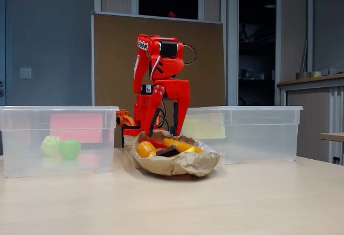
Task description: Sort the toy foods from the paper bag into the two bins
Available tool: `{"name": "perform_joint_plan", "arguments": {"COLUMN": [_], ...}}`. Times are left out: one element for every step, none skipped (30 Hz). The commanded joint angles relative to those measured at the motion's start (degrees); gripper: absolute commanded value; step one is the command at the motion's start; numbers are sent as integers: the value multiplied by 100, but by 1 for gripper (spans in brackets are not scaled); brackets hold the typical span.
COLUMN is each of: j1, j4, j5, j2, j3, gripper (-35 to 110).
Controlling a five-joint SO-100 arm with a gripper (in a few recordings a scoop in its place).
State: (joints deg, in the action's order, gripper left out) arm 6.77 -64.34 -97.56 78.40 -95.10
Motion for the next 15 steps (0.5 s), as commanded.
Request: {"name": "perform_joint_plan", "arguments": {"j1": [176,202,237,255,290,308,334,360,396,422,448,466,483,483,483], "j4": [-35,-9,26,70,123,158,167,167,167,167,167,176,202,237,290], "j5": [26,26,18,18,18,18,18,18,18,18,26,35,62,97,123], "j2": [132,114,88,62,35,9,-35,-79,-132,-202,-281,-369,-457,-545,-606], "j3": [185,202,220,246,272,316,360,422,492,562,642,712,782,835,853], "gripper": [26,26,26,26,26,26,26,26,27,27,27,28,28,28,29]}}
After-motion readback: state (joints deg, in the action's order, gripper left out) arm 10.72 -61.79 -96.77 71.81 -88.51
